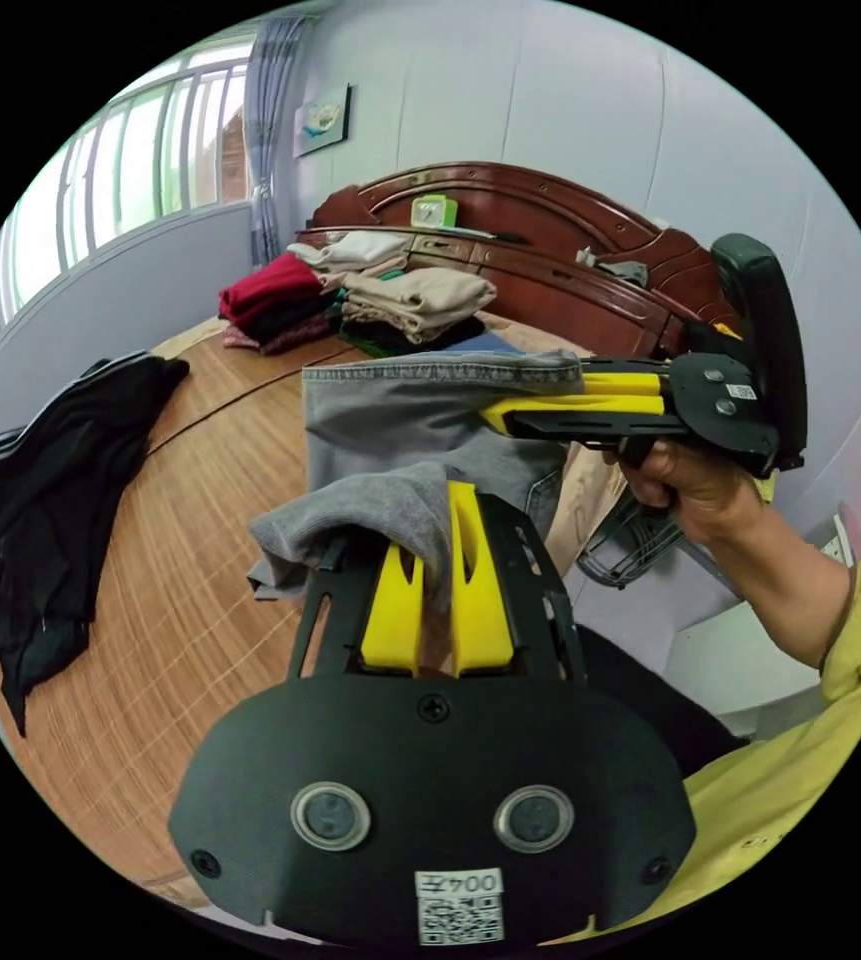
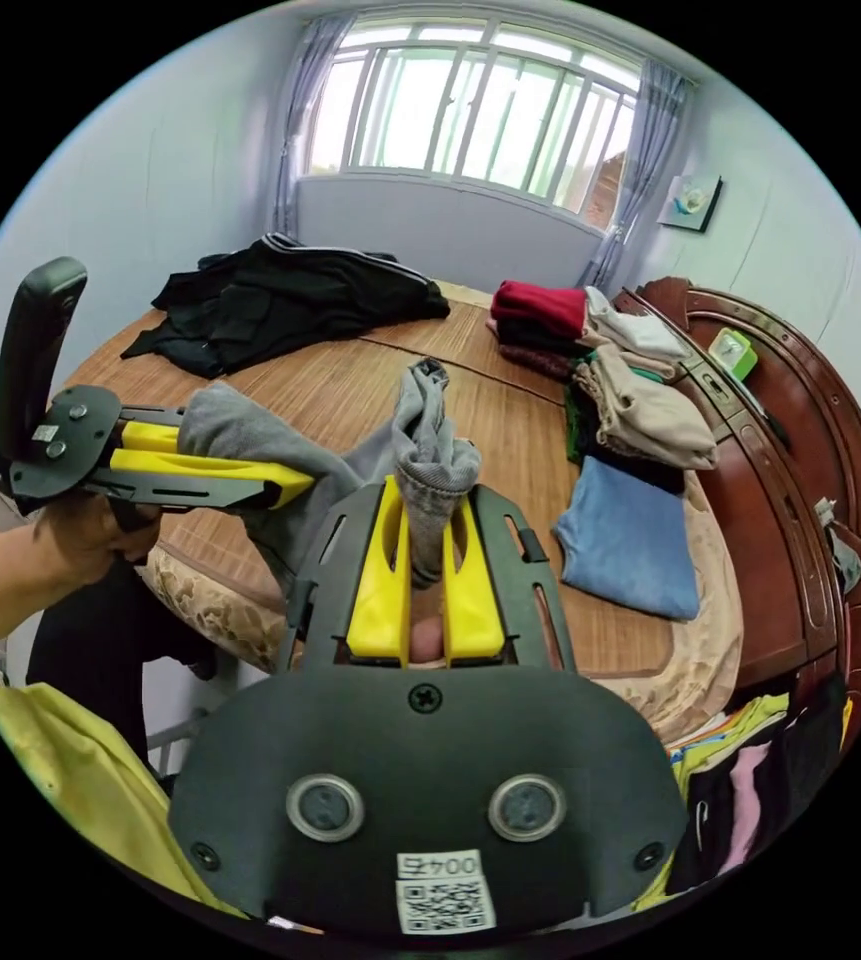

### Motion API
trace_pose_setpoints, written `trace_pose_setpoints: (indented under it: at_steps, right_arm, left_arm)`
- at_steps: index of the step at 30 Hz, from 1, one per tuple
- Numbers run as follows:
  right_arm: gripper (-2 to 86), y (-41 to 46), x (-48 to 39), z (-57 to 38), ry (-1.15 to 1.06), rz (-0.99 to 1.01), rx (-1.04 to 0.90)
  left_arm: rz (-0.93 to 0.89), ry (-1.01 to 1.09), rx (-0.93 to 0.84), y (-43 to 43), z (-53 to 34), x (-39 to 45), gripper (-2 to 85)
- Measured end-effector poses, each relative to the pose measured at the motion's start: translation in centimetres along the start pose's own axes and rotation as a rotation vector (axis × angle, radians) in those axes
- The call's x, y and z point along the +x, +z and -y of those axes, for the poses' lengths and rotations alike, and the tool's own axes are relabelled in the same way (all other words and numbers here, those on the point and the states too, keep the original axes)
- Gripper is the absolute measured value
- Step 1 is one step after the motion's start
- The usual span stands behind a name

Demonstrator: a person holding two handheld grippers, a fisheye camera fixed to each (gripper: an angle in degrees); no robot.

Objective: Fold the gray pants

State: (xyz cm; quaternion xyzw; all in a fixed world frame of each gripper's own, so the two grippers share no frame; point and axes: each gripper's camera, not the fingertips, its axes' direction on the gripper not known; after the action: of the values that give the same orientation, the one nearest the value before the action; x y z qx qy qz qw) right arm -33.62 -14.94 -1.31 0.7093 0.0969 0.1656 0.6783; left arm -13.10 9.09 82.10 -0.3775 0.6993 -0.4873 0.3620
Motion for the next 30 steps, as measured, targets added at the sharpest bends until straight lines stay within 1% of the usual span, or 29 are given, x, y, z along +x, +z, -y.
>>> trace_pose_setpoints:
  at_steps: [3, 6, 10, 13, 15, 16, 17, 18, 19, 20, 21, 22, 23, 24, 25, 26, 30]
  right_arm:
    - [4.6, -1.2, 5.4, 1.5, 0.033, -0.023, 0.008]
    - [4.5, -2.7, 11.1, 3.6, 0.057, -0.100, 0.037]
    - [4.4, -6.6, 20.4, 6.2, 0.129, -0.240, 0.150]
    - [4.5, -9.5, 27.9, 5.8, 0.255, -0.285, 0.277]
    - [4.6, -9.9, 33.0, 4.1, 0.370, -0.281, 0.330]
    - [4.6, -9.2, 36.5, 2.5, 0.458, -0.267, 0.341]
    - [4.7, -7.7, 40.0, 0.6, 0.558, -0.247, 0.331]
    - [4.8, -6.7, 41.7, -0.6, 0.608, -0.235, 0.320]
    - [5.0, -4.1, 45.0, -2.9, 0.699, -0.212, 0.267]
    - [5.2, -0.8, 48.3, -5.3, 0.802, -0.163, 0.159]
    - [5.3, 1.0, 49.8, -6.6, 0.860, -0.120, 0.097]
    - [5.6, 4.1, 52.4, -9.4, 0.977, -0.020, -0.010]
    - [5.8, 5.8, 54.3, -12.1, 1.090, 0.041, -0.047]
    - [5.7, 5.6, 54.9, -13.3, 1.129, 0.046, -0.010]
    - [5.7, 4.6, 56.2, -15.0, 1.169, 0.110, 0.099]
    - [5.6, 4.0, 57.3, -15.8, 1.207, 0.170, 0.143]
    - [5.6, 1.5, 60.3, -15.0, 1.201, 0.194, 0.127]
  left_arm:
    - [-0.046, 0.012, 0.023, 2.2, 4.6, 0.7, 6.2]
    - [-0.080, 0.033, 0.054, 4.6, 10.5, 0.7, 6.2]
    - [-0.076, 0.115, 0.155, 6.8, 19.5, 1.5, 6.2]
    - [-0.065, 0.185, 0.275, 8.4, 23.8, 2.5, 6.4]
    - [-0.134, 0.122, 0.291, 11.2, 25.1, 1.3, 6.8]
    - [-0.202, 0.031, 0.260, 14.2, 25.4, -0.2, 7.0]
    - [-0.282, -0.090, 0.201, 18.0, 25.1, -2.2, 7.2]
    - [-0.333, -0.161, 0.158, 20.2, 24.8, -3.4, 7.3]
    - [-0.466, -0.335, 0.029, 25.3, 23.3, -6.1, 7.0]
    - [-0.624, -0.519, -0.133, 30.6, 20.7, -8.5, 6.4]
    - [-0.700, -0.600, -0.203, 32.9, 19.1, -9.4, 5.7]
    - [-0.817, -0.714, -0.261, 35.9, 15.6, -10.7, 4.3]
    - [-0.860, -0.784, -0.238, 36.7, 12.6, -11.7, 3.3]
    - [-0.876, -0.790, -0.205, 36.6, 11.5, -12.1, 2.8]
    - [-0.903, -0.782, -0.175, 36.2, 9.9, -12.8, 2.3]
    - [-0.932, -0.766, -0.170, 35.7, 8.8, -13.5, 1.8]
    - [-0.894, -0.663, -0.143, 31.5, 6.4, -16.1, 0.9]
